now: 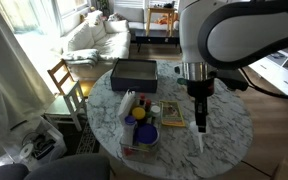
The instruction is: Remove the measuring cup from the clear container and put it on the table then place one wooden block on top of the measuring cup
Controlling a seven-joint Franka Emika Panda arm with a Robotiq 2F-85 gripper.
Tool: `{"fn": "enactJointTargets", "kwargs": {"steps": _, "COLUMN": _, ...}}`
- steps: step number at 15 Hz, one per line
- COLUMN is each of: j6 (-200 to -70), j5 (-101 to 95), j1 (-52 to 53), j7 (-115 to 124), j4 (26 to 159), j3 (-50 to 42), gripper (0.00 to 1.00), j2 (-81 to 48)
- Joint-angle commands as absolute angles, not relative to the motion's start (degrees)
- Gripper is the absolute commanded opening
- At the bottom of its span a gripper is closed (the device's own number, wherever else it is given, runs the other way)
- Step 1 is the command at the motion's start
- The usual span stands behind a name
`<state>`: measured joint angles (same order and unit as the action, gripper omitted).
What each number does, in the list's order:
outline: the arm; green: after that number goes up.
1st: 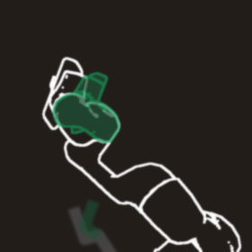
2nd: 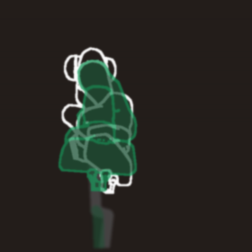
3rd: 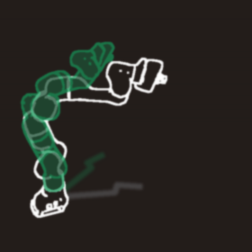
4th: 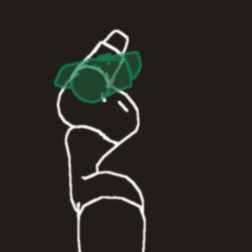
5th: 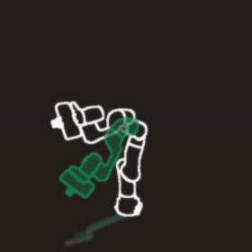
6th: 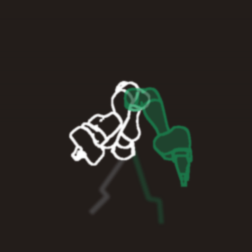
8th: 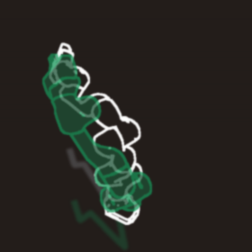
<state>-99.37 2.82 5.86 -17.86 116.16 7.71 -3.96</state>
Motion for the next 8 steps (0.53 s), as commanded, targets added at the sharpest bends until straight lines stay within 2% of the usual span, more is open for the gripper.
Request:
{"fn": "enactJointTargets", "kwargs": {"steps": 1, "j6": -97.5, "j5": 0.7, "j1": 7.9, "j7": -21.1, "j4": 113.1, "j3": 9.3, "gripper": 0.25, "j2": -13.0}}
{"fn": "enactJointTargets", "kwargs": {"steps": 8, "j6": -99.0, "j5": -10.8, "j1": 9.4, "j7": -14.9, "j4": 112.7, "j3": 8.2, "gripper": 0.25, "j2": -22.9}}
